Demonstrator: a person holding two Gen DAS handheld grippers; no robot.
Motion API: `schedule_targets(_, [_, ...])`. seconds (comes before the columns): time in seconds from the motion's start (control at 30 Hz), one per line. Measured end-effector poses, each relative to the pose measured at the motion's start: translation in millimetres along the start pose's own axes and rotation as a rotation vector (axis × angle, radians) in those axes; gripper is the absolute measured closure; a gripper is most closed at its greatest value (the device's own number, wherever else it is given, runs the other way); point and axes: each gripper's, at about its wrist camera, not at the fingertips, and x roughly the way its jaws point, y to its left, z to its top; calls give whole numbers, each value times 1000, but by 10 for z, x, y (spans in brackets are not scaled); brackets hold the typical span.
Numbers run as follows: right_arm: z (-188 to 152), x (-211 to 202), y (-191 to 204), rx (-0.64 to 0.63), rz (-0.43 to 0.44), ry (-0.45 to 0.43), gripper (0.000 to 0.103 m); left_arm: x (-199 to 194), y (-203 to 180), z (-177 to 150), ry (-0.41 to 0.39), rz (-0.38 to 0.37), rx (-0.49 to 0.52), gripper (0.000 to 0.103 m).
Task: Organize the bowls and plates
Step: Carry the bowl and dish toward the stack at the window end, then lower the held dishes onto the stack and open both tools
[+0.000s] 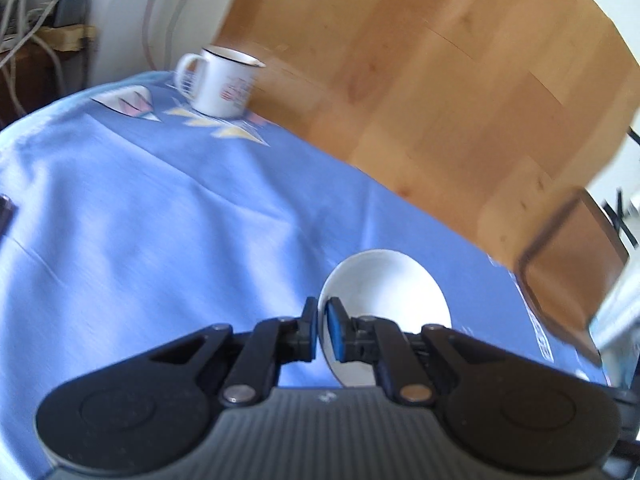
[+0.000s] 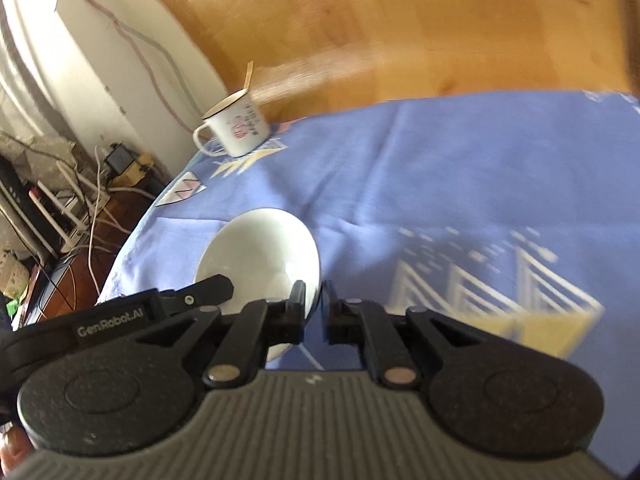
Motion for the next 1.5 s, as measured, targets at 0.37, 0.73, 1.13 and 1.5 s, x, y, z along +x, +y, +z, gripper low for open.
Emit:
schedule_targets(0.37, [-183, -366, -334, 55, -13, -66, 91, -56, -497, -223, 13, 5, 109, 95])
schedule_targets(0.73, [-308, -564, -638, 95, -30, -90, 91, 90, -765, -373, 66, -4, 163, 95])
schedule_targets(1.13, [-371, -550, -704, 81, -27, -100, 87, 214, -775, -421, 107, 18, 177, 93])
schedule_targets(1.5, [-349, -625, -688, 29, -62, -163, 91, 238, -777, -439, 101, 19, 195, 94])
